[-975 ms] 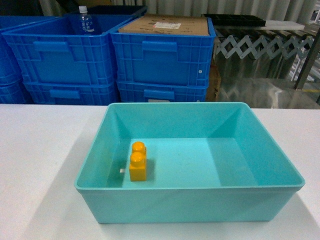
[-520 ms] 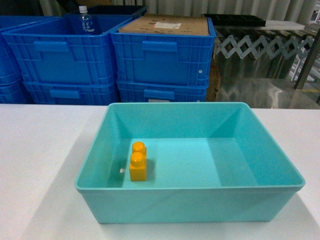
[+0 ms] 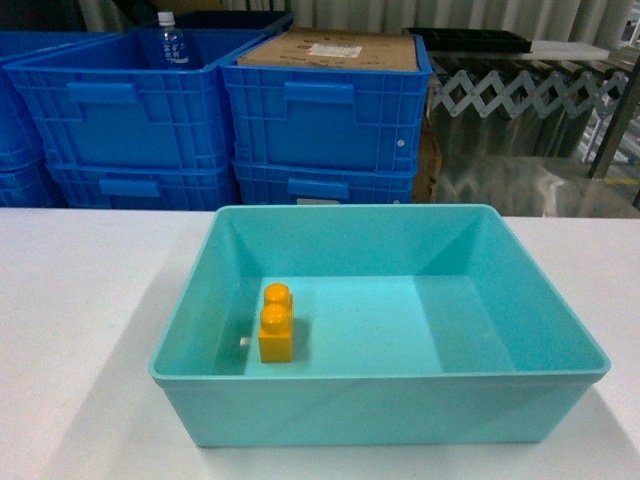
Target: Pick red block from blue box to shelf
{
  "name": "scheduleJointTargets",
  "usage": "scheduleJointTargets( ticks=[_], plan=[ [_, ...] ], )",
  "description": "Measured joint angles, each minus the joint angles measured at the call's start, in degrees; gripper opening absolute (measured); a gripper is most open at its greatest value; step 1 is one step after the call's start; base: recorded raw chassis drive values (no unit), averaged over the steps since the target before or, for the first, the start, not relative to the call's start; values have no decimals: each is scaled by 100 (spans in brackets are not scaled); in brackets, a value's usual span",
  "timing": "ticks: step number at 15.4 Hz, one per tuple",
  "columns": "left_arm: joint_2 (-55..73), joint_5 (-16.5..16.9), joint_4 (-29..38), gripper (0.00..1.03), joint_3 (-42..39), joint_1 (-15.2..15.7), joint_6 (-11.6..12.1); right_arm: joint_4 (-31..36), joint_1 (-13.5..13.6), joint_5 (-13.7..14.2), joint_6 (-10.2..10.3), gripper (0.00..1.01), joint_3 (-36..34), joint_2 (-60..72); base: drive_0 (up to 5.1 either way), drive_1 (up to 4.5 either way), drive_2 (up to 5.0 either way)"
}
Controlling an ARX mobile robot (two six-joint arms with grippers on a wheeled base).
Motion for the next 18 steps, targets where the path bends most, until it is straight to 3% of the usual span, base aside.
scheduleJointTargets(
  ticks=[8,18],
  plan=[
    [0,-2,-2,98,0,4,0,-2,-2,-4,0,29,0,0,-120,-120,-120],
    [0,2,-2,98,0,-11,0,0,0,-4,0,29,0,0,0,0,0]
  ],
)
